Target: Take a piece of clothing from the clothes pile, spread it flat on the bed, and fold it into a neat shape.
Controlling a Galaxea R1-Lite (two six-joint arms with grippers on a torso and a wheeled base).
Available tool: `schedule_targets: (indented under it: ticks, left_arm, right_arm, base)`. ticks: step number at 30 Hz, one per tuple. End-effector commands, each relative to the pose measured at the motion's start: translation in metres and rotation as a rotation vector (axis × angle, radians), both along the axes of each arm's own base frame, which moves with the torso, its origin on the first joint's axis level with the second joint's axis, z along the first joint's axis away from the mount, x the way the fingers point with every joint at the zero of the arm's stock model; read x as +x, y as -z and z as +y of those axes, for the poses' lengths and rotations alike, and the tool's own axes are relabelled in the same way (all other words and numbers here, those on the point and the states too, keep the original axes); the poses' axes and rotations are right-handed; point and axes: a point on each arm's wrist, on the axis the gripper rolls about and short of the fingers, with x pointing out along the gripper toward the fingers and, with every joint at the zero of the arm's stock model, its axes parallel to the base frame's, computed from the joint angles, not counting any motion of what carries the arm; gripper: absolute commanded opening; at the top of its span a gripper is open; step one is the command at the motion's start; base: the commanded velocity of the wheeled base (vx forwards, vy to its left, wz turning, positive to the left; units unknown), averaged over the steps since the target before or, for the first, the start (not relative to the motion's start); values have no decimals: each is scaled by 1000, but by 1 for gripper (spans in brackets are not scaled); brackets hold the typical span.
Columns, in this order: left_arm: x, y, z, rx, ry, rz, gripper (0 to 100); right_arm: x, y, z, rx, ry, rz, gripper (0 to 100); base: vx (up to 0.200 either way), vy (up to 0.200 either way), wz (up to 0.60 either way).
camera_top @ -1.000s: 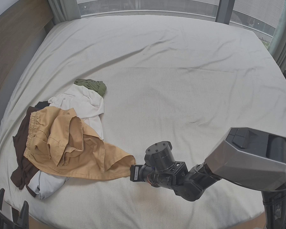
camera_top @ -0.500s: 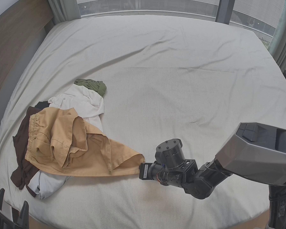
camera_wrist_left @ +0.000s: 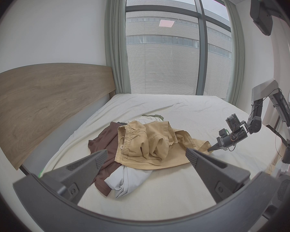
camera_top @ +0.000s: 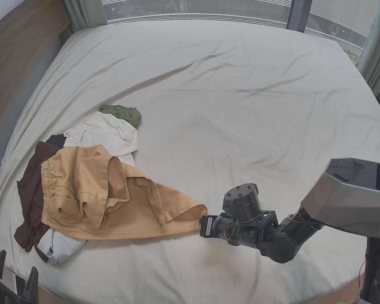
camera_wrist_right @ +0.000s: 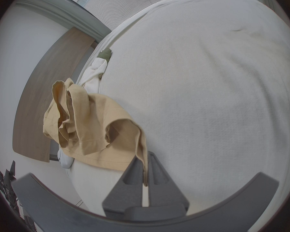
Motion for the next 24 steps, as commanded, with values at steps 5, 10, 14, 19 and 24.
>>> schedule_targets:
  ticks: [5,10,14,19,24]
  left_arm:
    - [0,5,0,0,0,2,100]
    - [0,5,0,0,0,2,100]
    - [0,5,0,0,0,2,100]
    - [0,5,0,0,-2,2,100]
    - [0,5,0,0,0,2,100]
  right_arm:
    - [-3,0,-29,-15,41,-9,0]
    - [-9,-1,-39,-15,49,-14,0]
    - [-11,-2,-41,-17,49,-10,0]
    - [-13,-1,-45,-24,54,-2,0]
    - [-16,-1,-54,-34,70,8,0]
  base:
    - [0,0,0]
    - [0,0,0]
    - [0,0,0]
    - [0,0,0]
    - [0,0,0]
